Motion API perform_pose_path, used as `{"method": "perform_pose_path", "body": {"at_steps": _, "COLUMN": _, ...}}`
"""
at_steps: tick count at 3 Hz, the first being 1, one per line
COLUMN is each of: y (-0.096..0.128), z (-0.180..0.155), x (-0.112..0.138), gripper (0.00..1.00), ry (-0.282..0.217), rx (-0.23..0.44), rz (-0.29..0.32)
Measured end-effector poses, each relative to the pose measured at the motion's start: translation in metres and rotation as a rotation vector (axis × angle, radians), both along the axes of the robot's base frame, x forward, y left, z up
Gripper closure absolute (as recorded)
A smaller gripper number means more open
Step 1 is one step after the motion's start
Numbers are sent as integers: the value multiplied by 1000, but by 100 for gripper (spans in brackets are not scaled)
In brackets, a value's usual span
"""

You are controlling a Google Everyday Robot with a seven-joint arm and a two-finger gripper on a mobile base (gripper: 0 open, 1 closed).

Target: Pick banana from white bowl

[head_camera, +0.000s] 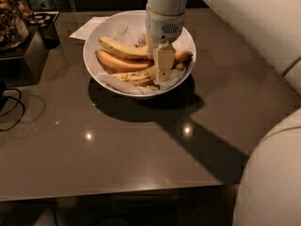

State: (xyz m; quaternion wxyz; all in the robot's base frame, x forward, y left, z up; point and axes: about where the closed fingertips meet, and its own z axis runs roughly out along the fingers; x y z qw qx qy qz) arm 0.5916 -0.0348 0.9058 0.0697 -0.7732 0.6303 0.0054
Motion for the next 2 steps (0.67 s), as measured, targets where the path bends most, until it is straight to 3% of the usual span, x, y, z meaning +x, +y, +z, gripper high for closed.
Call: {"method": "perform_pose_path", "body": {"at_steps": 2, "y": 0, "z": -1, "x": 0, "gripper": 40, "ry": 12, "rx": 1, "rz": -2}}
